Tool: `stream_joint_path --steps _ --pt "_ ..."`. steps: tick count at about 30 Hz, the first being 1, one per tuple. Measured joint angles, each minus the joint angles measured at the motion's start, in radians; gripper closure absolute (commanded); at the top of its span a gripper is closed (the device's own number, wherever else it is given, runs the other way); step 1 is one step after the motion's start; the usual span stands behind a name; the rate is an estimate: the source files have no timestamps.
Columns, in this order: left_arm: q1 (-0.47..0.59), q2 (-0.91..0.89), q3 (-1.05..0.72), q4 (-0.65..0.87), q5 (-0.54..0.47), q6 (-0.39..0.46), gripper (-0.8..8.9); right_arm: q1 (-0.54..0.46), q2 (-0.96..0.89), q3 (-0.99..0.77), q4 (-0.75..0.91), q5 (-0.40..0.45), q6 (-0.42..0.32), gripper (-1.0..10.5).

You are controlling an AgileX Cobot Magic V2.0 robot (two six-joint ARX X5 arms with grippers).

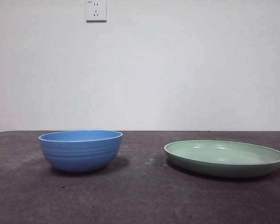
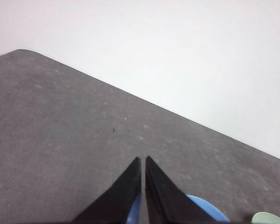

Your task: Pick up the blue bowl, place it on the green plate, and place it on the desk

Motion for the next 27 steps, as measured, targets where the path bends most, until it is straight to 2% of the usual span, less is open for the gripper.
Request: stream_joint_path --steps 5,9,17,22,27 --pt "0.0 0.09 0.147 -0.082 0.037 0.03 7.98 0.0 0.069 0.139 -0.091 0.0 -0.017 9.4" --pt "0.0 0.201 0.274 -0.173 0.12 0.103 7.98 0.0 0.18 0.265 -0.233 -0.019 -0.061 9.4" --pt "-0.004 0.453 0.45 -0.388 0.291 0.274 7.98 0.002 0.445 0.499 -0.501 -0.188 -0.187 9.4" --pt "-0.043 0.591 0.515 -0.487 0.419 0.351 7.98 0.023 0.607 0.602 -0.664 -0.288 -0.274 9.4" --pt "-0.111 0.673 0.551 -0.563 0.466 0.409 7.98 0.075 0.718 0.637 -0.782 -0.341 -0.337 9.4"
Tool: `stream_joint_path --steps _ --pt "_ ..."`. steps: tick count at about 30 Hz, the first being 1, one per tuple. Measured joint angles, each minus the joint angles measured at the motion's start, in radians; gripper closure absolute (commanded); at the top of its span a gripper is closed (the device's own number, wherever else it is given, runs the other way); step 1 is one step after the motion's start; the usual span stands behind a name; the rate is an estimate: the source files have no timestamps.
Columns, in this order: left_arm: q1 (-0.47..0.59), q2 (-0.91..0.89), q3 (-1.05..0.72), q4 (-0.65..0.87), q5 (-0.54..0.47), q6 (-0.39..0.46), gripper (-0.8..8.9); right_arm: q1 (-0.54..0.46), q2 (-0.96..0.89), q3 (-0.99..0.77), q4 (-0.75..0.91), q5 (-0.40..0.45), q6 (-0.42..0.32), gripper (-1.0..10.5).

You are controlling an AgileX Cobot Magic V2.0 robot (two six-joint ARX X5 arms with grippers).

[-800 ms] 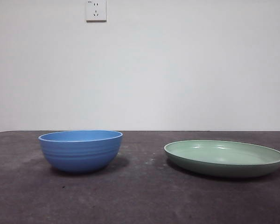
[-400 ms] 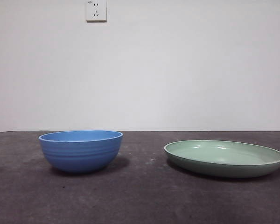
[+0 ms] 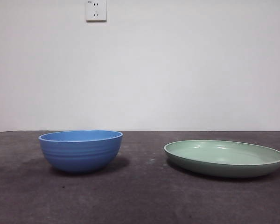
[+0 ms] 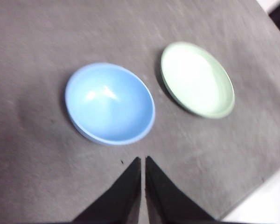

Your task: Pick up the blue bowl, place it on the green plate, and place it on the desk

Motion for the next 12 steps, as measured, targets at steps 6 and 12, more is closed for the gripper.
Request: stream_joint_path --steps 6,12 --pt "-0.053 0.016 0.003 -0.017 0.001 0.022 7.98 0.078 0.06 0.0 -0.083 0.0 -0.044 9.4" --pt "-0.06 0.015 0.003 -0.021 0.002 0.022 7.81 0.103 0.061 0.0 -0.08 -0.003 -0.056 9.4"
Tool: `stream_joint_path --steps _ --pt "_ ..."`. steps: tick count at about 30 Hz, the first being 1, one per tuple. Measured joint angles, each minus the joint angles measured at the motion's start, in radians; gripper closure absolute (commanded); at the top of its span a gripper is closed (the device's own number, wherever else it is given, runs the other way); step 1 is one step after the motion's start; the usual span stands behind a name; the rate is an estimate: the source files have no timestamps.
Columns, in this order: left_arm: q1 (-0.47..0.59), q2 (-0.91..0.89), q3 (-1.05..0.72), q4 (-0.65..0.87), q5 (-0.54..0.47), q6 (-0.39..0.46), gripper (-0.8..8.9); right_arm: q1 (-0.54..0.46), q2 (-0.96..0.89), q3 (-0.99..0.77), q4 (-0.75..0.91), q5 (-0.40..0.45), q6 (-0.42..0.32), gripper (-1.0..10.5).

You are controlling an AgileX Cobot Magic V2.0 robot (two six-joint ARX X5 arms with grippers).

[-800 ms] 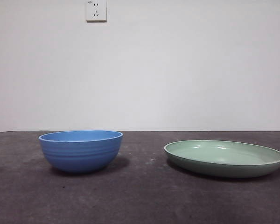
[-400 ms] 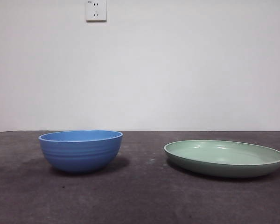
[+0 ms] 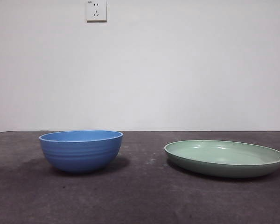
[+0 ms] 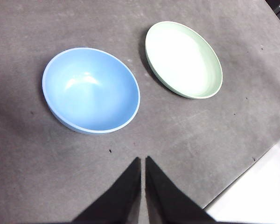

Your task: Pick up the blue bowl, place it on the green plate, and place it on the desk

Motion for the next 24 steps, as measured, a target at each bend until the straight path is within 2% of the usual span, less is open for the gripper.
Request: stream_joint_path --steps 2,3,6,7,8,19,24 --pt "0.0 0.0 0.0 0.0 0.0 0.0 7.51 0.0 0.0 0.0 0.0 0.0 0.0 8.9" --pt "0.0 0.0 0.0 0.0 0.0 0.0 7.04 0.0 0.0 0.0 0.0 0.0 0.0 8.3" --pt "0.0 0.0 0.0 0.0 0.0 -0.001 4.54 0.0 0.0 0.0 0.001 0.0 0.0 5.9" --pt "0.0 0.0 0.0 0.0 0.0 -0.001 3.82 0.0 0.0 0.0 0.001 0.0 0.0 5.6" --pt "0.0 0.0 0.0 0.0 0.0 -0.001 3.61 0.0 0.0 0.0 0.001 0.0 0.0 5.6" --pt "0.0 0.002 0.0 0.002 0.0 -0.003 3.76 0.0 0.0 0.0 0.002 0.0 0.0 5.6" --pt "0.0 0.026 0.006 0.016 -0.002 -0.04 3.77 0.0 0.0 0.0 0.004 0.0 0.0 5.6"
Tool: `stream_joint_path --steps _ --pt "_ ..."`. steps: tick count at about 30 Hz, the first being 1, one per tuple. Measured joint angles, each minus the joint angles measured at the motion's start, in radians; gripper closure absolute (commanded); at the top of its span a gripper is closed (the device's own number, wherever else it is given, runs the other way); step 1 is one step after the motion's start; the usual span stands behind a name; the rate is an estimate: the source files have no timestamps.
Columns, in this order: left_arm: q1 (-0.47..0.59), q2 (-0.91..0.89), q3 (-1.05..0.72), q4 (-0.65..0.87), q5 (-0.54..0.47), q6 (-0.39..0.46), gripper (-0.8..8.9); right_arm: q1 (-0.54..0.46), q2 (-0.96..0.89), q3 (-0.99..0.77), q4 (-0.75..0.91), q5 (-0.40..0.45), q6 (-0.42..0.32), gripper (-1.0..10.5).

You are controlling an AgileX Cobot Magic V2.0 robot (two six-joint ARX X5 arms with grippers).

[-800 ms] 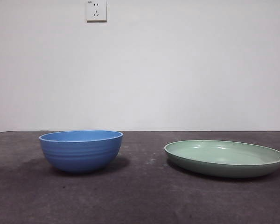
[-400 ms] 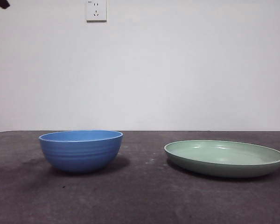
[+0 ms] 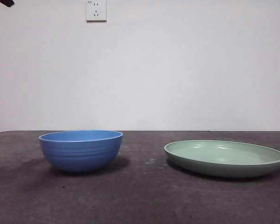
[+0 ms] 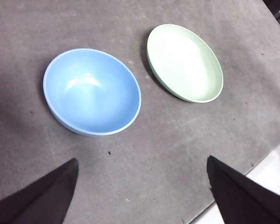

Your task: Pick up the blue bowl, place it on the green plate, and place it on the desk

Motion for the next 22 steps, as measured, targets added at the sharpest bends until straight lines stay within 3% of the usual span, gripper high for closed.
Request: stream_joint_path --steps 6,19,22 --pt "-0.016 0.111 0.074 0.001 -0.047 -0.018 3.77 0.0 0.0 0.0 0.0 0.0 0.0 5.6" --pt "-0.126 0.512 0.243 0.062 -0.353 -0.015 3.81 0.0 0.0 0.0 0.003 0.0 0.0 5.6" --pt "-0.135 0.591 0.243 0.114 -0.374 -0.015 3.81 0.0 0.0 0.0 0.003 0.0 0.0 5.6"
